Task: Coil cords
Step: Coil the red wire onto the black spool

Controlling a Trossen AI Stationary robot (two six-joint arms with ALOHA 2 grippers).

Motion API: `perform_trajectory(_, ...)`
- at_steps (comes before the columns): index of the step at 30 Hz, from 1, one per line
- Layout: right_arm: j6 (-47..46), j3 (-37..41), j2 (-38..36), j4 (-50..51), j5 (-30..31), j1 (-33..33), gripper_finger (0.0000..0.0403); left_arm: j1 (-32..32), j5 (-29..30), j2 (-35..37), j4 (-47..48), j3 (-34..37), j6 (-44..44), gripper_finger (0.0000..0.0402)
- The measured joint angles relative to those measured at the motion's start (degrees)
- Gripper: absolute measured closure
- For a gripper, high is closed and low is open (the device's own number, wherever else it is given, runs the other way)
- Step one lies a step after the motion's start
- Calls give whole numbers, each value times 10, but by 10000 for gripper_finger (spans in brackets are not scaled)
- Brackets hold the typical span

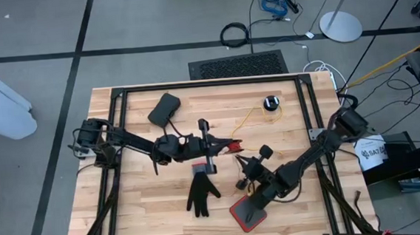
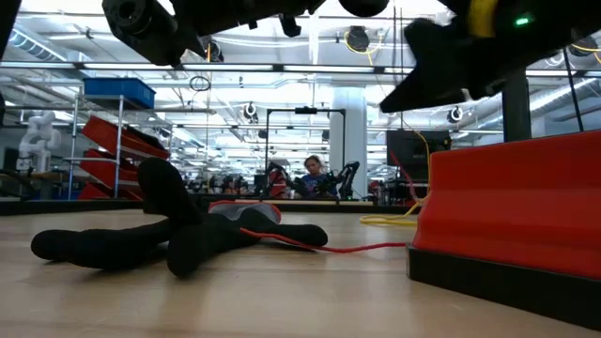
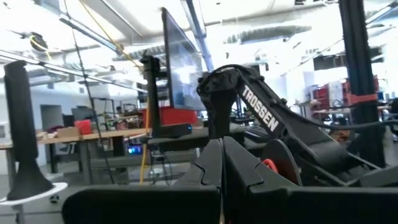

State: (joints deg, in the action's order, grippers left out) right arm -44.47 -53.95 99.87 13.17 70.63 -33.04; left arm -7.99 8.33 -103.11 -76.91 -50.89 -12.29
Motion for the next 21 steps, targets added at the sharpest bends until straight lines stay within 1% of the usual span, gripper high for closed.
perform_trajectory(3, 41, 0, 7, -41, -1, 16, 403, 7, 6, 0, -4, 0, 6, 401)
perform_trajectory(5, 51, 0, 11, -54, -6, 20, 403, 11, 7, 0, -8, 0, 13, 401)
perform_trajectory(8, 45, 0, 11, -54, -8, 21, 403, 14, 9, 0, -9, 0, 1, 401)
perform_trajectory(10, 39, 0, 11, -55, -2, 21, 403, 15, 17, 0, -6, 0, -15, 401)
perform_trajectory(13, 36, -6, 11, -55, -11, 28, 403, 16, 33, -8, -9, -1, -32, 401)
perform_trajectory(16, 50, -22, 11, -57, -36, 47, 403, 17, 38, -24, -9, -3, -44, 401)
perform_trajectory(21, 82, -53, 11, -54, -50, 69, 403, 16, 42, -50, -13, -3, -45, 401)
